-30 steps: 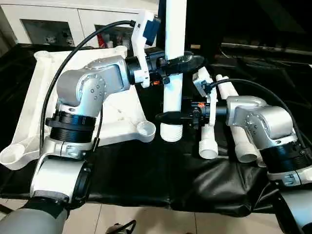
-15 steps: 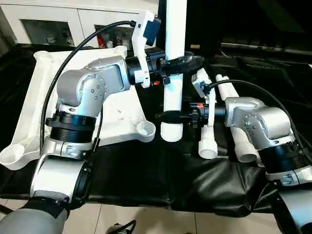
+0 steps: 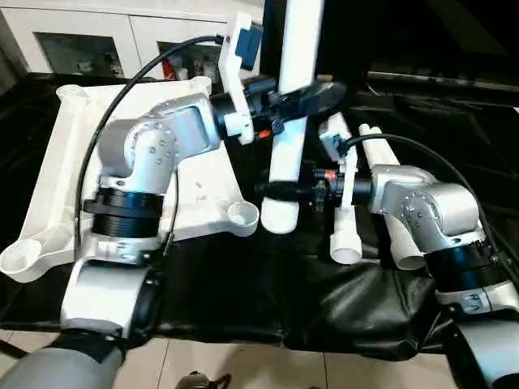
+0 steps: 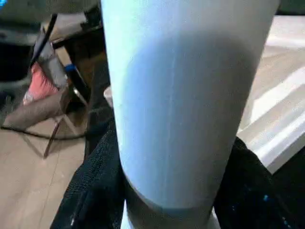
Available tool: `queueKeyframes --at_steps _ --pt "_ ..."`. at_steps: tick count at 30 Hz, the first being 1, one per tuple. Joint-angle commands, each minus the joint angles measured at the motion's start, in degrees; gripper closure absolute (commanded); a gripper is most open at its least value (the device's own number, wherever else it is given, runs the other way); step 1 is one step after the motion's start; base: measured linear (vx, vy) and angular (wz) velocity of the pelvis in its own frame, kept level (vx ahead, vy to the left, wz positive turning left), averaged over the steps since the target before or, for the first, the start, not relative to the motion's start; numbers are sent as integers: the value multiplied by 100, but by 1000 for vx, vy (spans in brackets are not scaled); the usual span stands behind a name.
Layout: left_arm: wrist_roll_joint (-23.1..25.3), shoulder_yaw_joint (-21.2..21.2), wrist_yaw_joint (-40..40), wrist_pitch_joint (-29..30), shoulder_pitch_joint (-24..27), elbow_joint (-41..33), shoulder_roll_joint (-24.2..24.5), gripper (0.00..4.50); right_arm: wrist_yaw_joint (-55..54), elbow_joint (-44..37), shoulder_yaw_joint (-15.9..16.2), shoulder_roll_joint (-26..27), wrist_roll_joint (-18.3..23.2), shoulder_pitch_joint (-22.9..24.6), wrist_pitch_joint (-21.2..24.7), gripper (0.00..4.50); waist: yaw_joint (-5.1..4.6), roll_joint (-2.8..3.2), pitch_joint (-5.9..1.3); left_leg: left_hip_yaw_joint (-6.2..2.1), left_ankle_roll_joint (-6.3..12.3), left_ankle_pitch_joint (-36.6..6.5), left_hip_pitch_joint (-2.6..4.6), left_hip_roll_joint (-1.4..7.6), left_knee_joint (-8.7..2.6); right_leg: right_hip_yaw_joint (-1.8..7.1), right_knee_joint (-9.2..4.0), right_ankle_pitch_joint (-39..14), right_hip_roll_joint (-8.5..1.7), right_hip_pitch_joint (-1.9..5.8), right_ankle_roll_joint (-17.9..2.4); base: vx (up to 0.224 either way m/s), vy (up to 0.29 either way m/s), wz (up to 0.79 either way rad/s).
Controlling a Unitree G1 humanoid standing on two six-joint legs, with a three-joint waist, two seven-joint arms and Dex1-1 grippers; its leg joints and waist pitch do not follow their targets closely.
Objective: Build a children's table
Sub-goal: Pick table leg
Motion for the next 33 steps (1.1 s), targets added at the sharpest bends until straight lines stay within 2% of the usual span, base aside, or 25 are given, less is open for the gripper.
queueKeyframes --at_steps 1,6,8,11,13,14,15,17,18,19,20,21,22,23,24,25,26,27,28,29,30,31,32,33 --pt "-298 225 -11 -111 55 -78 -162 121 -178 -103 -258 17 113 38 33 259 34 54 -485 -37 133 -234 25 207 -337 263 -361 437 -450 452 -1587 0 0 0" --pt "-502 665 180 -596 140 -49 -487 96 -321 -205 -447 124 257 87 61 259 71 87 -493 -42 153 -269 31 214 -334 260 -371 474 -457 450 -1633 0 0 0" --pt "-515 760 259 -768 151 -1 -574 91 -349 -242 -476 146 277 112 60 259 80 78 -493 -43 146 -295 33 212 -336 259 -366 471 -447 450 -1614 0 0 0" --pt "-653 1084 473 -1150 178 116 -847 91 -446 -333 -565 198 367 168 53 259 106 102 -488 -47 119 -339 35 219 -338 259 -382 375 -457 450 -1563 0 0 0" --pt "-1048 1471 672 -1226 205 109 -1098 91 -588 -403 -734 265 457 205 24 259 126 87 -497 -41 121 -324 39 218 -329 264 -375 454 -457 446 -1596 0 0 0" --pt "-1048 1471 672 -1226 205 109 -1098 91 -588 -403 -734 265 457 205 24 259 131 76 -495 -41 125 -324 35 219 -331 265 -372 476 -459 448 -1612 0 0 0" --pt "-1072 1612 929 -1356 300 42 -1144 91 -867 -431 -935 328 461 223 -117 259 143 107 -496 -52 134 -298 36 225 -333 261 -357 492 -454 438 -1578 0 0 0" --pt "-1011 1622 1021 -1398 352 5 -1118 91 -996 -444 -1008 351 430 234 -210 259 128 91 -489 -52 127 -357 37 226 -346 258 -379 360 -453 436 -1496 0 0 0" --pt "-566 1472 1211 -1463 536 -135 -875 91 -1494 -385 -1226 395 288 222 -335 259 130 95 -490 -59 92 -329 39 233 -354 260 -380 299 -456 433 -1416 0 0 0" --pt "-134 1231 1219 -1544 671 -221 -635 91 -1771 -292 -1332 392 227 189 -268 259 111 104 -487 -65 64 -310 35 243 -367 261 -374 267 -450 426 -1352 0 0 0" --pt "-134 1231 1219 -1544 671 -221 -635 91 -1771 -292 -1332 392 227 189 -268 259 104 101 -485 -68 55 -306 51 242 -379 257 -398 168 -438 413 -1261 0 0 0" --pt "616 718 1135 -1712 937 -353 -166 91 -2095 -198 -1305 319 -53 226 -338 259 111 125 -488 -68 -36 -336 65 240 -388 257 -418 -65 -446 403 -1082 0 0 0" --pt "1097 341 967 -1871 1172 -456 196 91 -2240 -172 -1240 280 -252 301 -432 259 101 145 -487 -78 -76 -340 59 249 -400 254 -415 -140 -440 400 -985 0 0 0" --pt "1231 234 895 -1943 1252 -491 302 91 -2283 -167 -1223 275 -307 326 -462 259 84 197 -483 -77 -171 -407 81 248 -408 251 -428 -253 -431 366 -857 0 0 0" --pt "1370 24 630 -1962 1438 -598 556 91 -2403 -172 -1201 302 -418 396 -550 259 57 180 -475 -53 -207 -445 80 237 -403 258 -426 -245 -418 370 -862 0 0 0" --pt "1501 -235 236 -2020 1682 -696 914 91 -2533 -204 -1135 366 -544 517 -668 259 71 210 -488 -54 -270 -436 81 227 -395 263 -407 -185 -433 373 -915 0 0 0" --pt "1651 -497 -72 -2071 1859 -678 1221 91 -2718 -166 -1090 434 -684 600 -803 259 71 171 -484 -42 -262 -420 72 228 -411 266 -403 -154 -430 356 -921 0 0 0" --pt "1904 -783 -281 -2246 1998 -573 1494 91 -2869 -105 -1056 493 -777 674 -927 259 79 187 -472 -43 -269 -433 85 225 -428 263 -397 -244 -422 322 -908 0 0 0" --pt "2365 -1161 -428 -2603 2114 -365 1795 91 -3015 -12 -998 533 -921 744 -1127 259 66 182 -476 -41 -283 -444 89 221 -433 262 -397 -237 -417 329 -910 0 0 0" --pt "2501 -1264 -450 -2709 2140 -305 1870 91 -3060 16 -985 545 -958 759 -1181 259 45 198 -468 -35 -307 -501 85 216 -435 270 -399 -229 -411 330 -906 0 0 0" --pt "3183 -1786 -647 -3270 2279 39 2279 91 -3188 152 -920 621 -1139 858 -1601 259 69 194 -474 -45 -301 -511 90 224 -438 267 -426 -253 -434 329 -897 0 0 0" --pt "3495 -2027 -762 -3528 2344 207 2476 91 -3225 214 -890 660 -1226 910 -1839 259 47 199 -459 -34 -325 -651 80 211 -451 283 -425 -409 -427 325 -824 0 0 0" --pt "3645 -2174 -908 -3649 2412 352 2624 91 -3310 255 -869 697 -1311 967 -1979 260 56 168 -458 -38 -342 -692 90 229 -467 285 -444 -471 -443 318 -759 0 0 0" --pt "3688 -2254 -1100 -3739 2471 478 2722 91 -3240 248 -878 732 -1247 1028 -1937 260 45 194 -457 -42 -377 -706 91 226 -475 287 -423 -464 -443 322 -789 0 0 0"
